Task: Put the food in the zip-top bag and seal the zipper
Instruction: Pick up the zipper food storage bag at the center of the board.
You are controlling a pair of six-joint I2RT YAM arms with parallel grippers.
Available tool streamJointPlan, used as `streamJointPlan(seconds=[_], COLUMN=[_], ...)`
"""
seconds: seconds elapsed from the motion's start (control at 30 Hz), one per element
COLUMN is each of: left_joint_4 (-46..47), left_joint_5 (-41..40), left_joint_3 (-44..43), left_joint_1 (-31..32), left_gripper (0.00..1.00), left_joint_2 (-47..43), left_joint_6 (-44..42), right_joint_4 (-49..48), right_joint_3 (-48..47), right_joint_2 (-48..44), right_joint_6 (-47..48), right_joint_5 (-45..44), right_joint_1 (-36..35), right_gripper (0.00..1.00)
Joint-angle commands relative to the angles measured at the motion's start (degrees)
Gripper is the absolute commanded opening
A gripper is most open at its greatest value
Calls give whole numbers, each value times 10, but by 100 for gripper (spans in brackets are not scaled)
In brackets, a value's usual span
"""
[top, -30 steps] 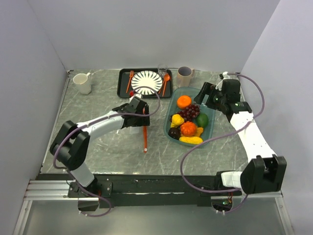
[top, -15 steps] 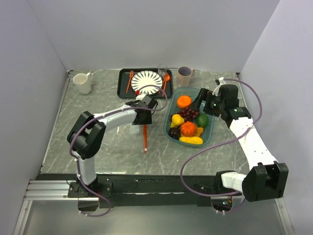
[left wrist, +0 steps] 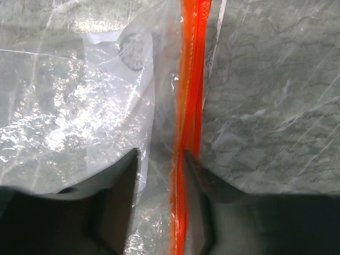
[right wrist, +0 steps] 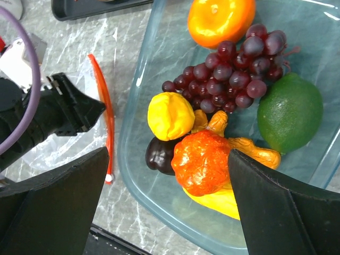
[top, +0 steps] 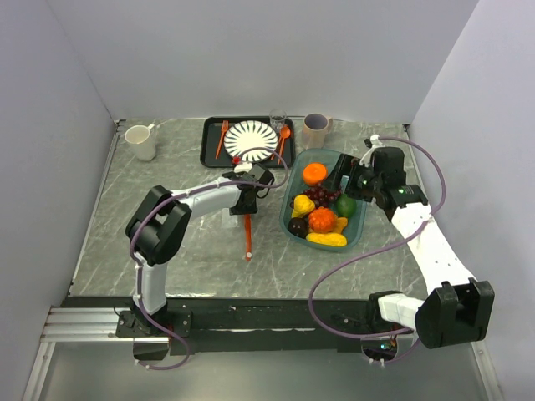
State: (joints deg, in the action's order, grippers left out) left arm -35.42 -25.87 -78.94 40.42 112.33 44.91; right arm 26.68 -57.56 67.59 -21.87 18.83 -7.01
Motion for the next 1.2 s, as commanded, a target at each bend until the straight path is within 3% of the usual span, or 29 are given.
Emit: streamJointPlan(seconds=[0.0,0.1,0.3,0.47,0.73,0.87,0.93,0.97,1.17], left_joint_4=[2,20,4,-3,8,14,15,16,40], left_joint_5=[-9,2,7,5,16,17,16,16,44], left_joint_3=[-8,0,-21,-25,-11,-3,-2,1,30], left_joint_1=[4,6,6,6,6,6,6,6,6], left_gripper=[55,61,58,45,33,20,5,3,1], left_joint_2=[-5,-21,0,17,25,21,16,6,-72], left_joint_6=[10,5,-3,0,-2,-1,1,2,-9], right_joint_4=[-3,-6,-3,3,3,5,6,7,-5], right_joint_3=[10,15,10,9,14,15,15,15,22], right_joint_2=[-24,-26,-22,-26,-28,-30,-32,-31,-26], right_joint_6=[-5,-7,-10,-7,-9,-11,-12,-12,-21], right_joint_5=[9,8,8,2,7,9,9,9,34], right_joint_1=[-10,-13,-18,-20,-21,-25,-27,-28,-39], right_gripper=[100,100,100,100,100,100,100,100,100])
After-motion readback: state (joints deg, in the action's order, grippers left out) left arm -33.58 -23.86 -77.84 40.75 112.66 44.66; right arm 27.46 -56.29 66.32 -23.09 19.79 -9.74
